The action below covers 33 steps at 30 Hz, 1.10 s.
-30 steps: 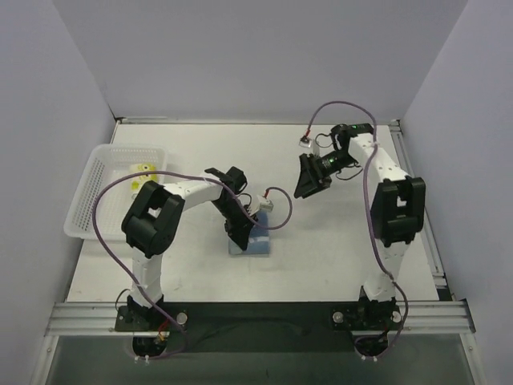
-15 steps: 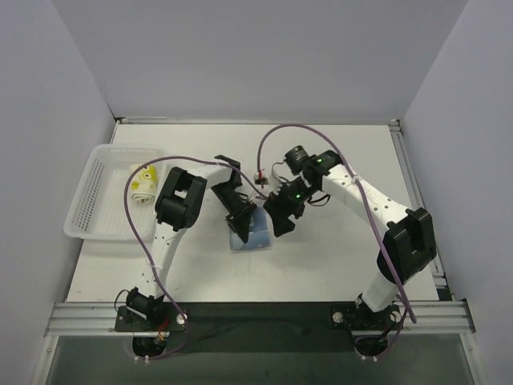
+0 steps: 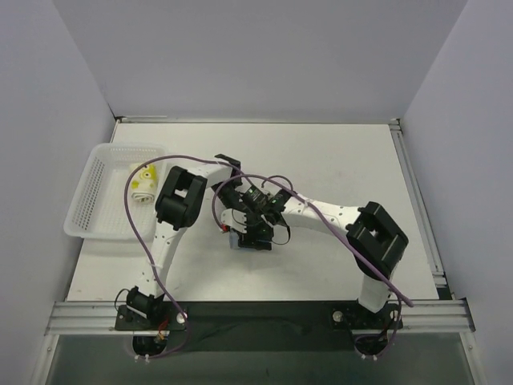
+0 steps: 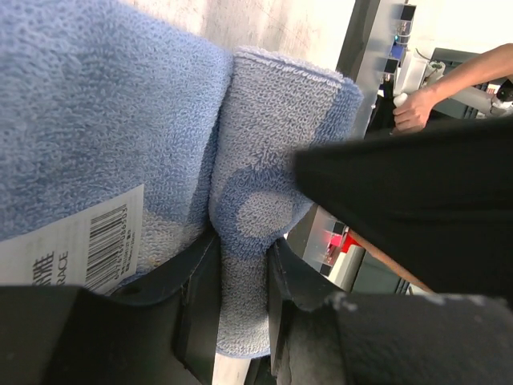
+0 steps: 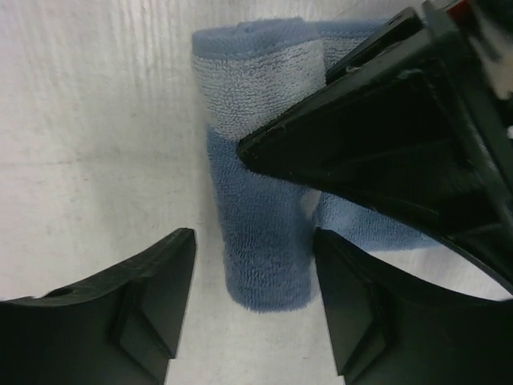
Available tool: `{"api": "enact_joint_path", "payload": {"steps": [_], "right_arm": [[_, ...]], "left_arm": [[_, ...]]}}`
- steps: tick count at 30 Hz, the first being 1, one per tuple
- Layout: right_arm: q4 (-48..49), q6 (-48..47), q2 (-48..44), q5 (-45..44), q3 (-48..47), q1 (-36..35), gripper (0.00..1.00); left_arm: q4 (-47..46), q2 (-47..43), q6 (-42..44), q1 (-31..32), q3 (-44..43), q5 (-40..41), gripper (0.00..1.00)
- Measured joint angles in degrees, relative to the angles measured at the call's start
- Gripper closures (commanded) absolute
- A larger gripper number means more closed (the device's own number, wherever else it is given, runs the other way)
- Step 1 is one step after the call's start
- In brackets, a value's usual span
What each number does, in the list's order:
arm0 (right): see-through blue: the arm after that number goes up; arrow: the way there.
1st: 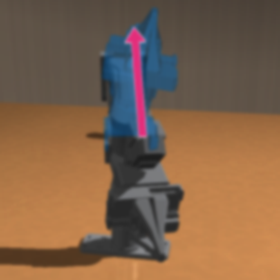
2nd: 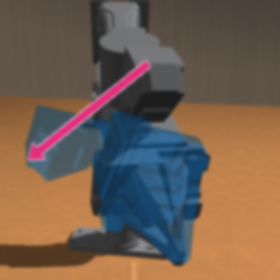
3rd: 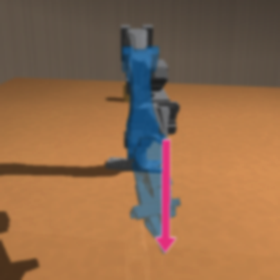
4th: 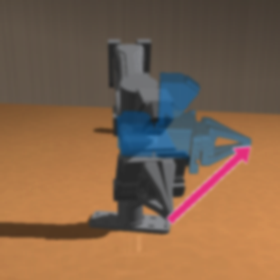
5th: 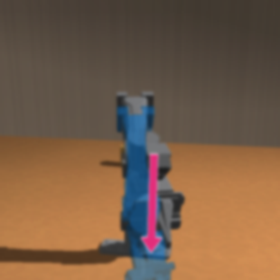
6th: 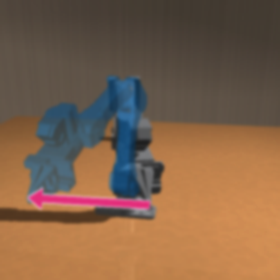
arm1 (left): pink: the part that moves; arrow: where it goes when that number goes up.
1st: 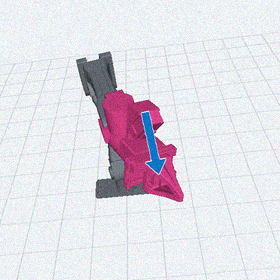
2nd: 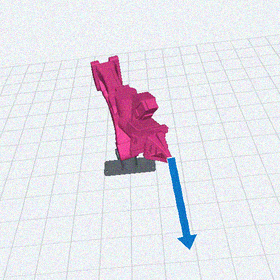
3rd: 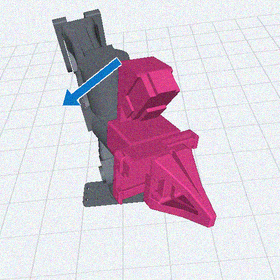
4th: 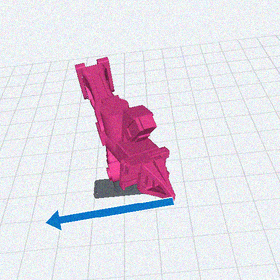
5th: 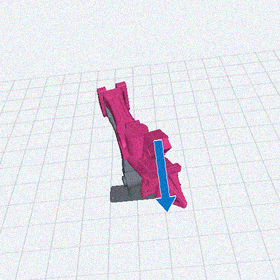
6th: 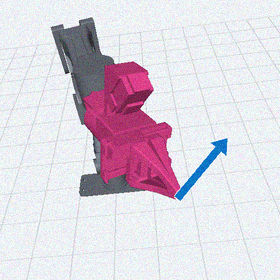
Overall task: Roll the towels
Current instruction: Roll the towel
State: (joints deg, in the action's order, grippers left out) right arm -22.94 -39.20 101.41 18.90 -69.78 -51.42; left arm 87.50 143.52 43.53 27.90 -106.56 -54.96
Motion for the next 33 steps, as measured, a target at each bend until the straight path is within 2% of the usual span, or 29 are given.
{"api": "enact_joint_path", "payload": {"steps": [1, 2, 4, 7, 8, 9, 16, 21, 28, 31, 33], "right_arm": [[0.79, -0.39, 1.01, -0.79, 0.44, -0.13, 0.48], [1.29, -0.72, 2.1, -1.42, 0.59, -0.22, 0.61], [2.62, -1.51, 3.74, -2.32, 0.72, -0.24, 0.72], [3.26, -1.36, 3.8, -1.68, 0.92, -0.22, 0.96], [3.23, -1.42, 3.8, -1.44, 0.92, -0.2, 1.0], [3.1, -1.29, 3.8, -0.94, 0.87, -0.13, 1.0], [-2.99, -0.09, 5.81, 7.23, -2.95, 2.6, 1.0], [-9.18, 0.7, 8.09, 13.05, -5.44, 5.44, 1.0], [-20.85, 1.88, 14.47, 21.35, -11.5, 10.19, 1.0], [-25.66, 2.29, 19.39, 25.22, -16.31, 12.48, 1.0], [-28.61, 2.62, 22.34, 28.22, -18.97, 14.05, 1.0]], "left_arm": [[0.02, 0.0, -0.02, 0.0, 0.0, 0.02, 0.73], [0.0, 0.0, -0.09, 0.0, 0.0, 0.02, 0.73], [-0.02, 0.0, -0.52, 0.0, 0.02, 0.09, 0.69], [-0.2, -0.04, -1.36, -0.15, 0.22, 0.09, 0.57], [-0.35, -0.22, -1.49, -0.28, 0.52, 0.02, 0.55], [-0.44, -0.46, -1.66, -0.44, 0.96, -0.04, 0.49], [-2.6, -3.54, -2.54, -2.56, 4.0, -0.61, 0.4], [-5.95, -6.84, -2.93, -6.84, 2.75, 3.52, 0.39], [-11.32, -11.72, -5.64, -18.29, -5.07, 9.31, 0.39], [-14.69, -17.51, -7.76, -22.38, -4.39, 11.78, 0.39], [-18.29, -22.86, -9.09, -23.58, -0.61, 12.98, 0.39]]}}
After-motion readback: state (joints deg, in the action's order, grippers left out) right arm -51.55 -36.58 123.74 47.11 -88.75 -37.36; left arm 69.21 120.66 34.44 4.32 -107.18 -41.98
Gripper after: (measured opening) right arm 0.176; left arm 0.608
